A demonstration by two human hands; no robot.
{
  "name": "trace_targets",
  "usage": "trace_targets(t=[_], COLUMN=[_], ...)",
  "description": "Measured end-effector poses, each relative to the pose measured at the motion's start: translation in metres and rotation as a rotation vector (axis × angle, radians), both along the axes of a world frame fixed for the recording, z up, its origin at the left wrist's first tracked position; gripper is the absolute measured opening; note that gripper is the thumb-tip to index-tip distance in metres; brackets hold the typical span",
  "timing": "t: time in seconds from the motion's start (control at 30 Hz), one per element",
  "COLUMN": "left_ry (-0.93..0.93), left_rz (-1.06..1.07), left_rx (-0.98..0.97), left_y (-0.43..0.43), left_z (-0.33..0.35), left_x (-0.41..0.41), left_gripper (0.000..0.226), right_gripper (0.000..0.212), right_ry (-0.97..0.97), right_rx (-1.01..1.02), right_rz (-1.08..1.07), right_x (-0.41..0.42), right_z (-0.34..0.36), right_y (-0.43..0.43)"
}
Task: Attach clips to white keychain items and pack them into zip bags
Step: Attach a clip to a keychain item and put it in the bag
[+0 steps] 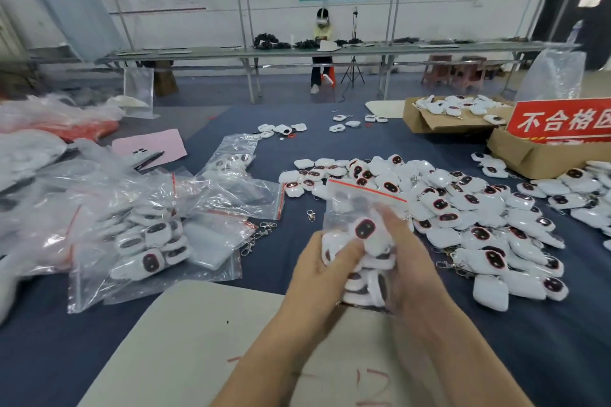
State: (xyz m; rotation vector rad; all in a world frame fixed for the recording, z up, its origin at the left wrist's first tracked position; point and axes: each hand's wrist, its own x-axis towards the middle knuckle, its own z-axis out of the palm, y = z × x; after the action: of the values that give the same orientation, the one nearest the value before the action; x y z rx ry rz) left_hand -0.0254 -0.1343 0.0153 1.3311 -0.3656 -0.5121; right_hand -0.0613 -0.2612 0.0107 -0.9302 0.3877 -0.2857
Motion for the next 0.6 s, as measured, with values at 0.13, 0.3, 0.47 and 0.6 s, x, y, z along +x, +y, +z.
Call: trace_targets(t=[0.13,0.3,0.47,0.6], left_ry=[-0.137,-0.134,0.011,0.014], left_rz=[0.277,0.187,0.379,0.648], left_rx=[0.141,0.213,0.101,0.116], left_y=[0.024,0.057,0.086,0.113], left_z=[0.015,0.021,0.029,0.035], left_x=[0.006,0.023,0.055,0.101], left_gripper=[0.024,0.017,0.010,0.024], right_gripper=[0.023,0.022,0.054,0.057], right_ry=[-0.030,-0.042,-0.010,0.028], right_rx=[-0.225,-0.428,-0.568,-0.566], right_rz=[-0.002,-0.031,0.059,0.081], right_x=[0.006,0.018,0.042,0.040], right_z=[-0.005,0.000,0.018,0.019], right_y=[0.038,0.067,0.090,0.085])
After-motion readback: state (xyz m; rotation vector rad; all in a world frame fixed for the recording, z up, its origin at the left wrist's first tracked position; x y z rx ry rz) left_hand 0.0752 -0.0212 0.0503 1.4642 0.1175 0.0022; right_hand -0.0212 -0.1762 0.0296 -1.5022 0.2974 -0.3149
